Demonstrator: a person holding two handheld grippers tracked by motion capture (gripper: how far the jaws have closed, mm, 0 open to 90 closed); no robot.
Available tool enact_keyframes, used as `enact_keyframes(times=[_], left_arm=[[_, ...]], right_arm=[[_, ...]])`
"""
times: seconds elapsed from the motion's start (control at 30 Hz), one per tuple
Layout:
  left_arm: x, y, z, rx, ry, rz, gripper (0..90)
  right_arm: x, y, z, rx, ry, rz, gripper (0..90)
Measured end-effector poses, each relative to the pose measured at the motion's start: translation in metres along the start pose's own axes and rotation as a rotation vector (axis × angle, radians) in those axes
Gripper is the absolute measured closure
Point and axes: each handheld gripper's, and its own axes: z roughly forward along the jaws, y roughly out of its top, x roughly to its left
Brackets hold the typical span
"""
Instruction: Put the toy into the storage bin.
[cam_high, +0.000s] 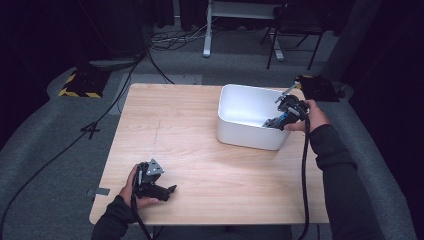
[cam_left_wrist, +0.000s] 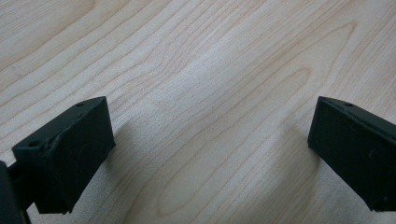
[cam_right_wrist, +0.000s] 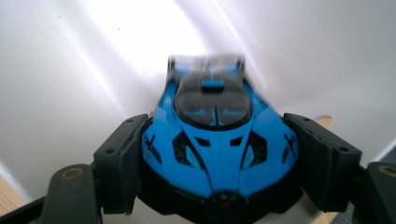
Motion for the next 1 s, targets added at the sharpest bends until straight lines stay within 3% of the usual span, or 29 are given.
enact_keyframes(times=[0.03, 0.3, 0.33, 0.8, 0.83, 0.97, 1.0], left_arm=[[0.000, 0.000, 0.000, 0.000, -0.001, -0.001, 0.5], [0.000, 0.000, 0.000, 0.000, -0.001, 0.000, 0.5], [0.000, 0.000, 0.000, 0.001, 0.001, 0.002, 0.5], [0.000, 0.000, 0.000, 0.000, -0.002, -0.003, 0.6], [0.000, 0.000, 0.000, 0.000, -0.001, -0.001, 0.6], [0.000, 0.000, 0.000, 0.001, -0.002, -0.004, 0.6], [0.000, 0.000, 0.000, 0.001, -0.001, -0.004, 0.6]], right_arm=[[0.000, -0.001, 0.000, -0.009, 0.002, -0.016, 26.1], [0.000, -0.004, -0.005, -0.018, 0.010, 0.017, 26.0], [-0.002, -0.004, -0.005, -0.037, 0.002, -0.012, 26.0], [-0.001, -0.013, -0.012, -0.079, 0.045, 0.021, 27.1], [-0.002, -0.014, -0.012, -0.093, 0.051, 0.007, 27.2], [-0.002, -0.016, -0.019, -0.125, 0.043, 0.021, 28.7], [-0.002, -0.017, -0.023, -0.152, 0.059, 0.029, 28.7]])
